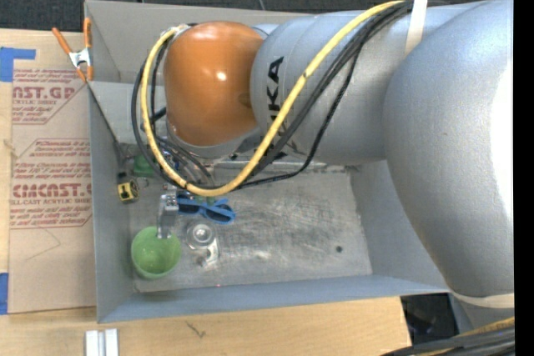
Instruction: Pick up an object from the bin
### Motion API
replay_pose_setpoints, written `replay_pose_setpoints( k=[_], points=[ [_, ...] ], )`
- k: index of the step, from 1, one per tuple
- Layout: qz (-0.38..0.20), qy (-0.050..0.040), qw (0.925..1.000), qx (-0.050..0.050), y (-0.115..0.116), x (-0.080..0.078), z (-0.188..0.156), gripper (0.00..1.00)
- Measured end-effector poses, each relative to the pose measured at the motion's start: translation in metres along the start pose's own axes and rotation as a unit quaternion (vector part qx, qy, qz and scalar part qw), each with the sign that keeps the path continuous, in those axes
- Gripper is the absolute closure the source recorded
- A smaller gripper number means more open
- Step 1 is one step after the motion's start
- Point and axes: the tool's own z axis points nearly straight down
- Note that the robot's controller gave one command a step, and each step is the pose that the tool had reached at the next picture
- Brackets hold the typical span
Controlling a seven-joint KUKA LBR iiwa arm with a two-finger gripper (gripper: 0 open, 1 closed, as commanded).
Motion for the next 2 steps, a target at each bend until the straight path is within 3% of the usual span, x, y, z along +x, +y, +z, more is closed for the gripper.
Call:
replay_pose_setpoints(
  k=[1, 2],
  points=[
    [-0.156, -0.0109, 0.9876, -0.003, -0.079, -0.005, 0.106, 0.0],
    [-0.117, -0.006, 0.9931, 0.0, -0.096, -0.041, 0.09, 0.0]
  ],
)
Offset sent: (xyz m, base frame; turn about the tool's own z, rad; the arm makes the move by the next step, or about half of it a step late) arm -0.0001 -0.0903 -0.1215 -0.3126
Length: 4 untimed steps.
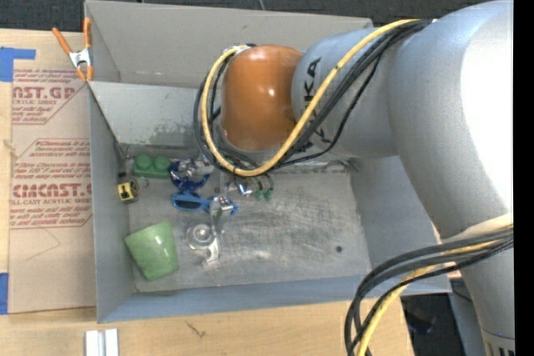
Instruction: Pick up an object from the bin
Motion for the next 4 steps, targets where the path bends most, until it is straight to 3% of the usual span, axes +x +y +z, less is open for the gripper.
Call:
replay_pose_setpoints(
  k=[1, 2, 3, 4],
  points=[
    [0.099, 0.0031, 0.9951, 0.0, -0.008, 0.019, 0.001, 0.0],
    [0.198, 0.0072, 0.9802, 0.001, -0.011, 0.02, 0.023, 0.0],
    [0.197, 0.0048, 0.9804, 0.001, -0.011, 0.019, 0.019, 0.0],
    [0.196, 0.0097, 0.9806, 0.0, -0.009, 0.02, 0.018, 1.0]
  ],
)
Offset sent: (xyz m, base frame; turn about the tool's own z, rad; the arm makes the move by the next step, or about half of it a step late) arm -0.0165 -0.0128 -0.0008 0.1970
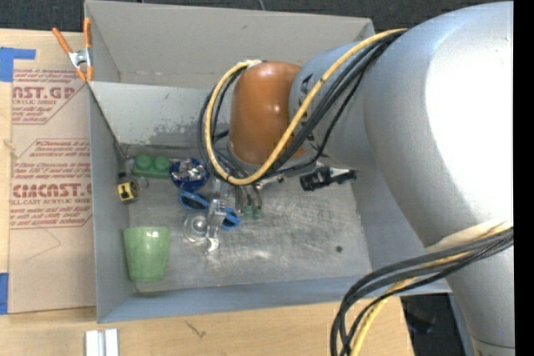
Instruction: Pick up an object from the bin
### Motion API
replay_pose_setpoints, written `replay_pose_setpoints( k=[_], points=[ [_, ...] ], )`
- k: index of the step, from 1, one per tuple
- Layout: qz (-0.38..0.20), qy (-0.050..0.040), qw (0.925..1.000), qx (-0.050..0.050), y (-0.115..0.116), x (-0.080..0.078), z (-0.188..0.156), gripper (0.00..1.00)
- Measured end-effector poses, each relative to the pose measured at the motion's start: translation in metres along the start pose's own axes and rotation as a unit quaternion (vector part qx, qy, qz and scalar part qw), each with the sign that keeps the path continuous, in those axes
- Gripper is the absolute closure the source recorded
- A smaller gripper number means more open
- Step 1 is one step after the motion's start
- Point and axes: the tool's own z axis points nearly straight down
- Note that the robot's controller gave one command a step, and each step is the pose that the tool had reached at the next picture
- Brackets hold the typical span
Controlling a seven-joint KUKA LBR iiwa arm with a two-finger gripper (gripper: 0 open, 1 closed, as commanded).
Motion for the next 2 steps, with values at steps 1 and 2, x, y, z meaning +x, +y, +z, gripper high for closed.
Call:
replay_pose_setpoints(
  k=[1, 2],
  points=[
    [-0.001, -0.0102, 0.9999, -0.002, 0.001, -0.001, -0.052, 1.0],
    [-0.001, -0.0108, 0.9999, -0.003, 0.003, -0.001, -0.112, 1.0]
  ],
)
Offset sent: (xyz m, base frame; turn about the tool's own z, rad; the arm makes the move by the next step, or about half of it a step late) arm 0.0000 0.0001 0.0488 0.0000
